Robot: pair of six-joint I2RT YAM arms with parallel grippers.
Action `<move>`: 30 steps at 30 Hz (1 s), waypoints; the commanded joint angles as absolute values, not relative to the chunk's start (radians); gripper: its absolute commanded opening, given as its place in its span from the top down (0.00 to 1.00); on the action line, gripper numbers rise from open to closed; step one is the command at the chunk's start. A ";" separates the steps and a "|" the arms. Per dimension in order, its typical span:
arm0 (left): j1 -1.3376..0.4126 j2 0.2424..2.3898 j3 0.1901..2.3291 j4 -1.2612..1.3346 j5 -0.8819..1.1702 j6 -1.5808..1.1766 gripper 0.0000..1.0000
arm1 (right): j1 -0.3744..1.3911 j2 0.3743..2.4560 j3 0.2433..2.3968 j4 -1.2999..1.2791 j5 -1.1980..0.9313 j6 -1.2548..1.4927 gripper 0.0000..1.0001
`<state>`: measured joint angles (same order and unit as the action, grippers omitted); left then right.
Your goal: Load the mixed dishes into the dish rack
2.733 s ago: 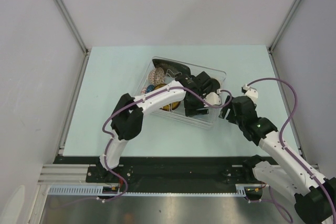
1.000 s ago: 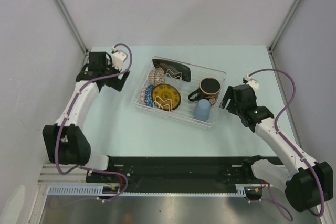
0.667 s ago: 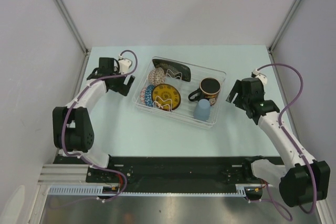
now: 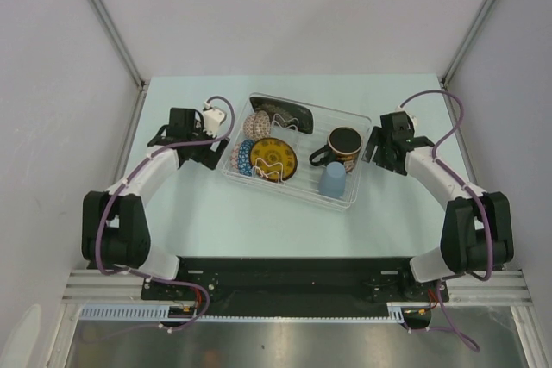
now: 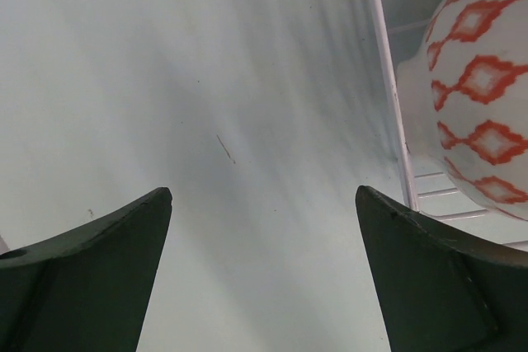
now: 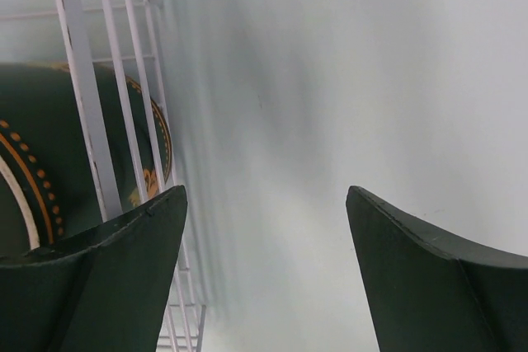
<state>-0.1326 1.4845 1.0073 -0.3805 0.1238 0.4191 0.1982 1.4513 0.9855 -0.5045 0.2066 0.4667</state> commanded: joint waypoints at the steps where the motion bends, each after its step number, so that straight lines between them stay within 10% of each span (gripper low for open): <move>1: -0.222 1.424 0.963 -0.422 0.232 0.399 0.01 | 0.232 1.514 1.089 -0.410 0.130 0.479 0.14; 20: -0.330 1.313 0.870 -0.488 0.233 0.388 0.00 | 0.244 1.686 1.233 -0.393 0.098 0.450 0.00; 30: -0.170 1.194 1.084 -0.632 0.201 0.383 0.00 | 0.296 1.383 1.238 -0.613 0.251 0.387 0.00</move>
